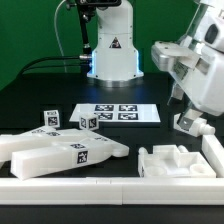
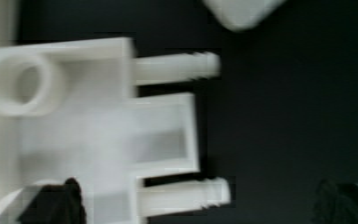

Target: Assemble chair

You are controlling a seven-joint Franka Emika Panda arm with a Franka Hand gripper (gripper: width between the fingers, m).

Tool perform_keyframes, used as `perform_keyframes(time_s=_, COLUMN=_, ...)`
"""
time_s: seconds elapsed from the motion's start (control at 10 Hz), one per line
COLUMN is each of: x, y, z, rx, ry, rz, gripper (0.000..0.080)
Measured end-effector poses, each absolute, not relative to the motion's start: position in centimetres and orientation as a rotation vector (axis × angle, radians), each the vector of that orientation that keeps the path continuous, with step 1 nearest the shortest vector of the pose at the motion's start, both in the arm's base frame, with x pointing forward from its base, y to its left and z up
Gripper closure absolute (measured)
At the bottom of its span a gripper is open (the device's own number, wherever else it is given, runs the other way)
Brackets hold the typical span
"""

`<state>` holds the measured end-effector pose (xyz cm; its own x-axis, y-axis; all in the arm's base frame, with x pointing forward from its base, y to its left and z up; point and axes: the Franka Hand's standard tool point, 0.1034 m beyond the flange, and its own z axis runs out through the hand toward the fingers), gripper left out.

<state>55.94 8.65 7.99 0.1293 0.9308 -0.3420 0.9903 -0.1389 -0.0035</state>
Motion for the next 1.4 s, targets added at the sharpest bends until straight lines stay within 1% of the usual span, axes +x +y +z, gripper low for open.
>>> perform_keyframes(time_s=0.2, x=54.7, y=9.7, z=8.0, rx=2.378, ry=1.691, rz=-0.406, gripper=0.015)
perform_keyframes(time_s=0.7, x=54.5, y=10.1, z=7.8, rx=2.588, ry=1.322, rz=-0.355, gripper=0.015)
perform_keyframes(time_s=0.8, x=53.1, y=10.5, z=7.2, rx=2.745, ry=1.099, rz=-0.362, gripper=0.015)
perform_keyframes(time_s=0.9, x=51.7, y=10.6, z=6.8, rx=2.817, ry=1.011, rz=-0.388, gripper=0.015)
perform_keyframes(time_s=1.0, x=50.7, y=11.0, z=6.5, rx=2.906, ry=0.854, rz=-0.402, gripper=0.015)
perform_keyframes(time_s=1.1, x=50.3, y=11.4, z=6.6, rx=2.962, ry=0.765, rz=-0.416, gripper=0.015)
perform_keyframes(time_s=1.2, x=50.9, y=11.6, z=7.2, rx=2.976, ry=0.649, rz=-0.399, gripper=0.015)
perform_keyframes(time_s=1.4, x=50.7, y=11.7, z=7.0, rx=2.983, ry=0.604, rz=-0.399, gripper=0.015)
